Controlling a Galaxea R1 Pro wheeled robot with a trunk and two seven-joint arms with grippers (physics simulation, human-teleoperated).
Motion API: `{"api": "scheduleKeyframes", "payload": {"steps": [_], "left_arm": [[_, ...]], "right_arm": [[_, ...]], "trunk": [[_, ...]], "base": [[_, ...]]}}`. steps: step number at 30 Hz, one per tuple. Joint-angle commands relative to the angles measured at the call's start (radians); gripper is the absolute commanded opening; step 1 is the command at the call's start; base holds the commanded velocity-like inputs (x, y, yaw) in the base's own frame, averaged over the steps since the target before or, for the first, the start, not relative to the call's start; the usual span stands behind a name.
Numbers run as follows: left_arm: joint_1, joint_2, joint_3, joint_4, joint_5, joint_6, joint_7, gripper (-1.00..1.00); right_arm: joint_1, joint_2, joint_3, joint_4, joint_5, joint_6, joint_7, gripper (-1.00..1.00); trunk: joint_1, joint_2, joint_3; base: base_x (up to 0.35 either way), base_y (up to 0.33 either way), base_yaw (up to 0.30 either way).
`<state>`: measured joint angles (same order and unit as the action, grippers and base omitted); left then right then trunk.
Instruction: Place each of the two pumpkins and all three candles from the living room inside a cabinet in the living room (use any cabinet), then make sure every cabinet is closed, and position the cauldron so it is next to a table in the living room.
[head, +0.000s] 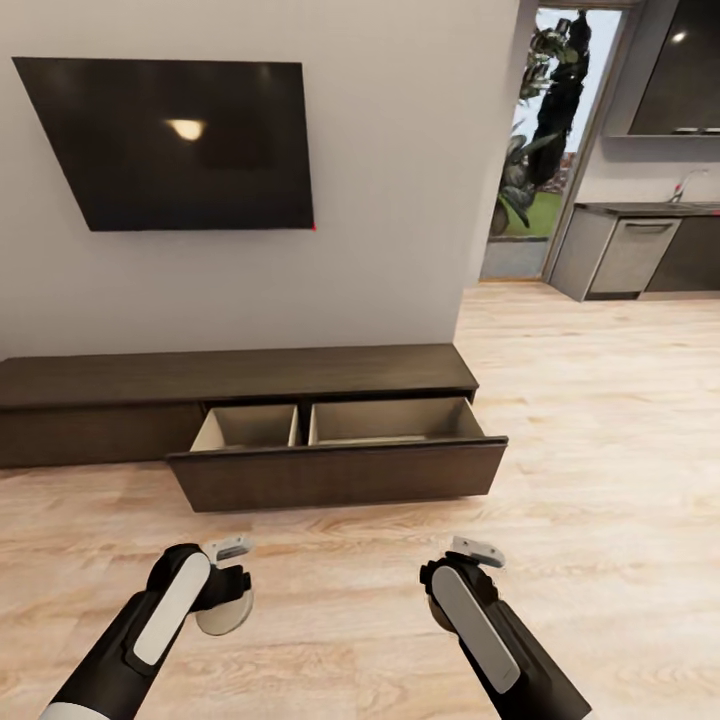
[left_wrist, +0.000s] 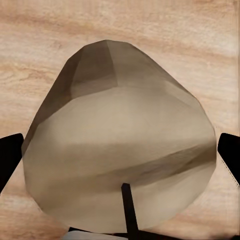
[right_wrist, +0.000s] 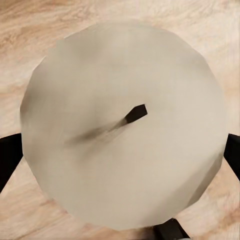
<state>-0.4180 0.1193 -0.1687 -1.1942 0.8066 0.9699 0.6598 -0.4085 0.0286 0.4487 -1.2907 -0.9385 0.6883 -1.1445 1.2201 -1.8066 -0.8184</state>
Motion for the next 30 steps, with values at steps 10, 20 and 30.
{"api": "scheduleKeyframes", "payload": {"steps": [10,20,30], "left_arm": [[-0.001,0.000,-0.003,0.015,0.016,0.002,-0.012,-1.00],[-0.002,-0.001,-0.006,0.065,0.013,0.007,-0.237,-1.00],[-0.002,-0.002,-0.015,0.062,0.013,0.008,-0.243,-1.00]], "right_arm": [[-0.001,0.000,0.002,0.000,-0.003,0.011,0.071,-1.00],[-0.001,0.001,0.015,0.007,-0.003,0.011,0.084,-1.00],[-0.001,0.002,0.070,0.008,-0.003,0.011,0.092,-1.00]], "trunk": [[0.000,0.000,-0.001],[0.000,0.000,-0.001],[0.000,0.000,-0.001]], "base": [[0.323,-0.001,0.000],[0.341,-0.002,0.000],[0.279,-0.126,0.000]]}}
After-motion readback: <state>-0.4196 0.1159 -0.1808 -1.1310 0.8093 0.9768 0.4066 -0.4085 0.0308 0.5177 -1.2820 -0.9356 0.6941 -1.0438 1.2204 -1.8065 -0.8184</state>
